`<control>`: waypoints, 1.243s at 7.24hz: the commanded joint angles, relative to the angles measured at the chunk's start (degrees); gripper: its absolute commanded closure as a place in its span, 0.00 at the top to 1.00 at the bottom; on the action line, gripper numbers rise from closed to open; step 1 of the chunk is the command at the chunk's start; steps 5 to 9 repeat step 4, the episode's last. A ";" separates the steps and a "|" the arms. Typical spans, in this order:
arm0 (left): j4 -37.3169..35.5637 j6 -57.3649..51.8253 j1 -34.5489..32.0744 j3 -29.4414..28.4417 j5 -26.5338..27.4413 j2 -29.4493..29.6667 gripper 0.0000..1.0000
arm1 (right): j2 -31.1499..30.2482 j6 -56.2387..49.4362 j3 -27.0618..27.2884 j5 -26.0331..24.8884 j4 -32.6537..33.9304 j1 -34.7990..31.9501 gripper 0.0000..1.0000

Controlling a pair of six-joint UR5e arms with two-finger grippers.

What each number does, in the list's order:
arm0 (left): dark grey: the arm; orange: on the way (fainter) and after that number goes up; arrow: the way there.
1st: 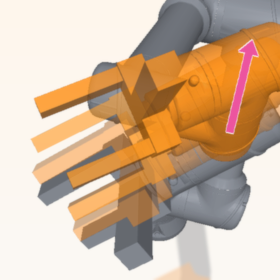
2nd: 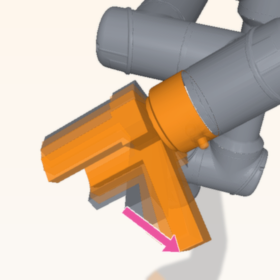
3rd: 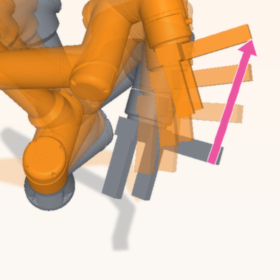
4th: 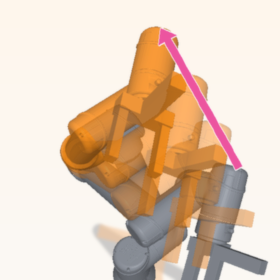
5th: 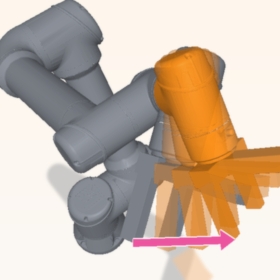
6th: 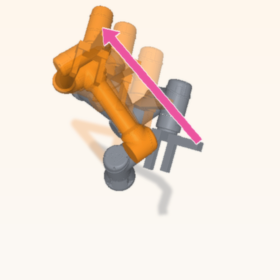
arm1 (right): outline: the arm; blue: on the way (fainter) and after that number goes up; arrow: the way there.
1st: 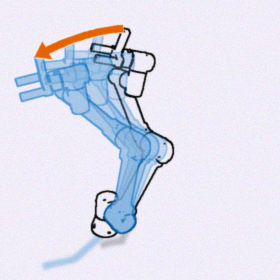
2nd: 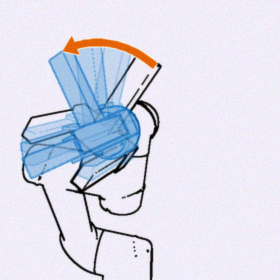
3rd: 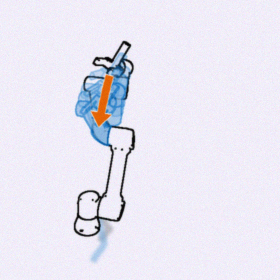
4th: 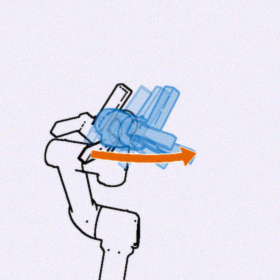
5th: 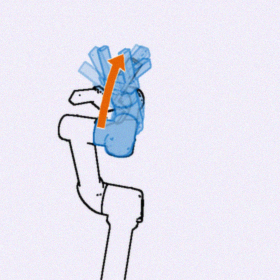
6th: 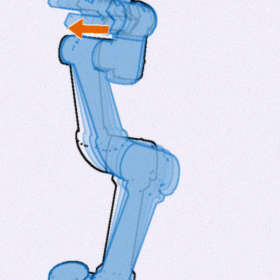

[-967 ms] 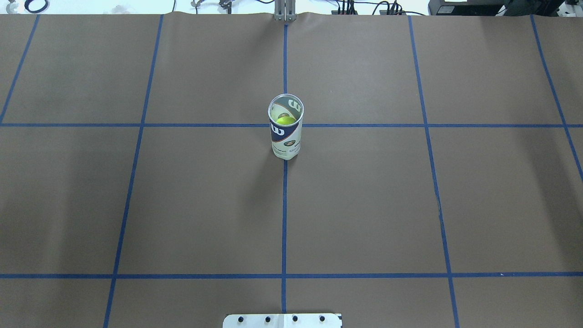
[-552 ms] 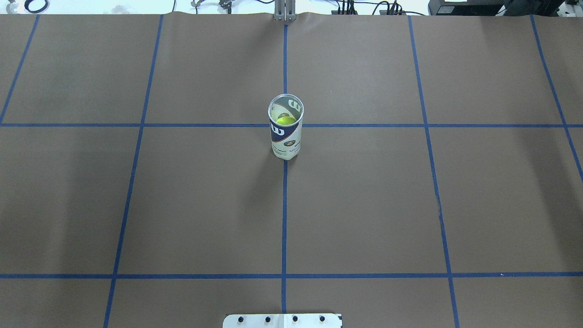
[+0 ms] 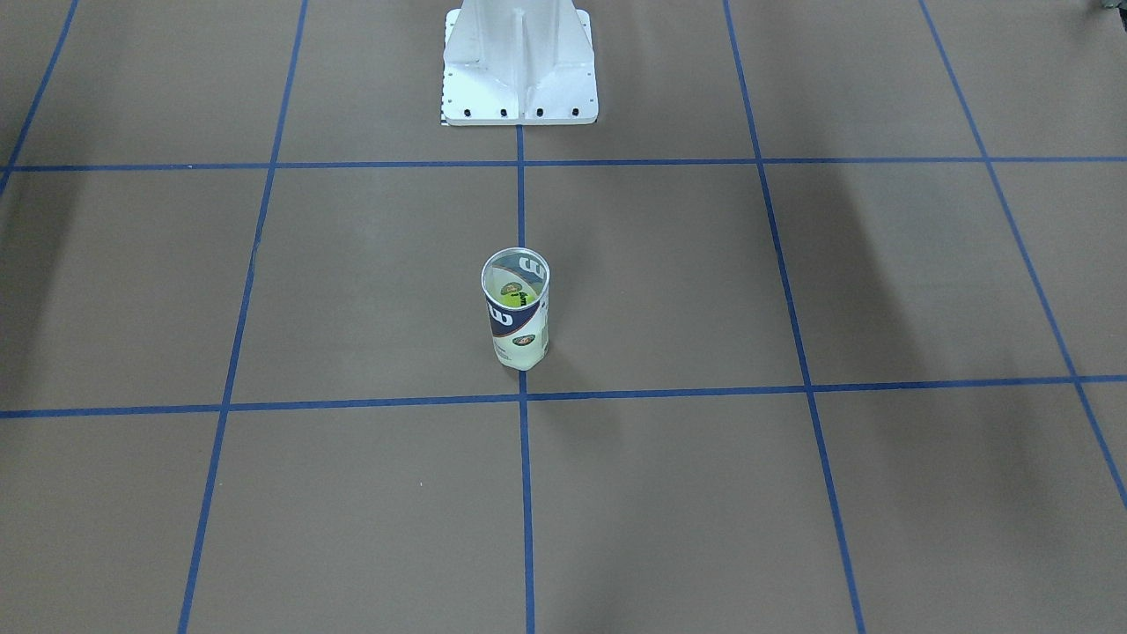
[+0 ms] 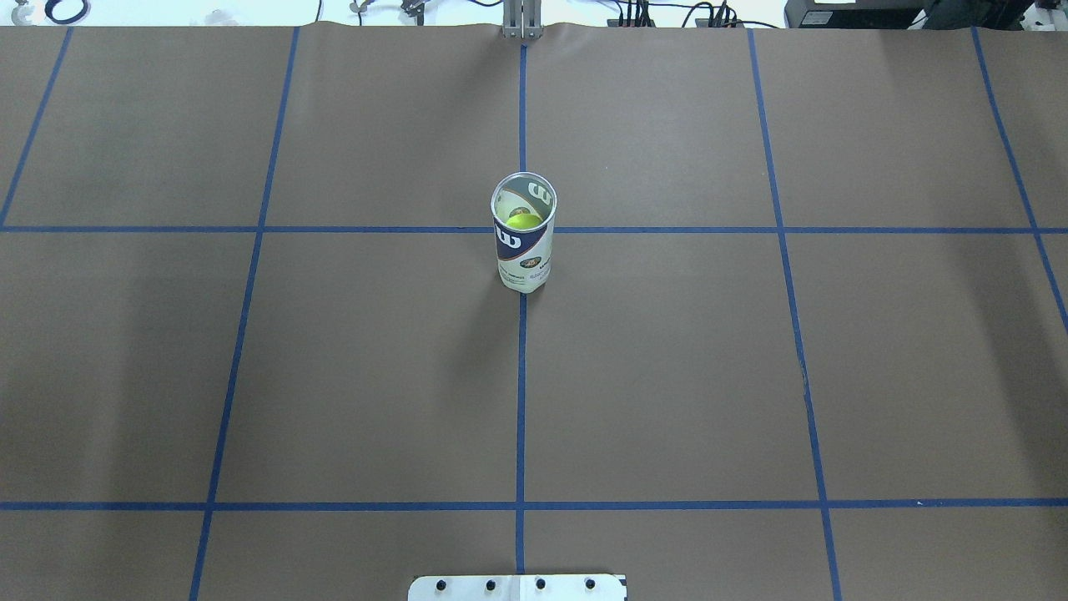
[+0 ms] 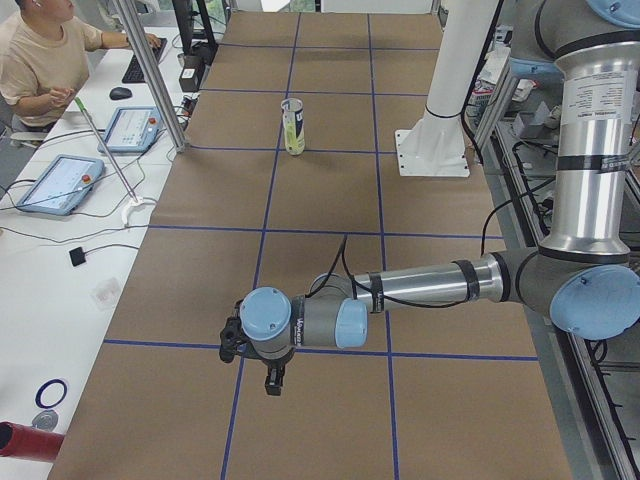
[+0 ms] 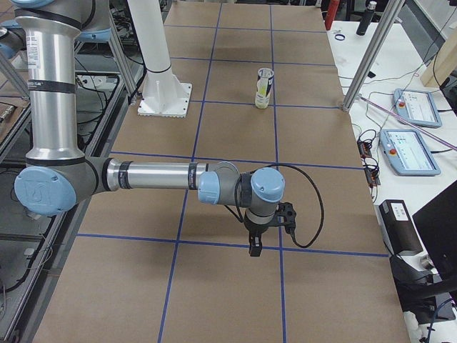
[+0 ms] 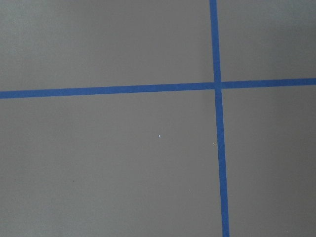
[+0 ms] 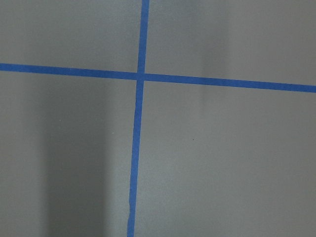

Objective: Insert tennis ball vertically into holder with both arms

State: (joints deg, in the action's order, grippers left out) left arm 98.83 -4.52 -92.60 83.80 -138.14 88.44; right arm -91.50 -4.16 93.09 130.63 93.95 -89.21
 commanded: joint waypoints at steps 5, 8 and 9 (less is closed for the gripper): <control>0.14 -0.22 -0.04 1.97 0.33 -0.90 0.99 | -0.08 0.03 -0.01 -0.20 0.01 0.00 1.00; 0.14 -0.22 -0.04 1.97 0.33 -0.90 0.99 | -0.08 0.03 -0.01 -0.20 0.01 0.00 1.00; 0.14 -0.22 -0.04 1.97 0.33 -0.90 0.99 | -0.08 0.03 -0.01 -0.20 0.01 0.00 1.00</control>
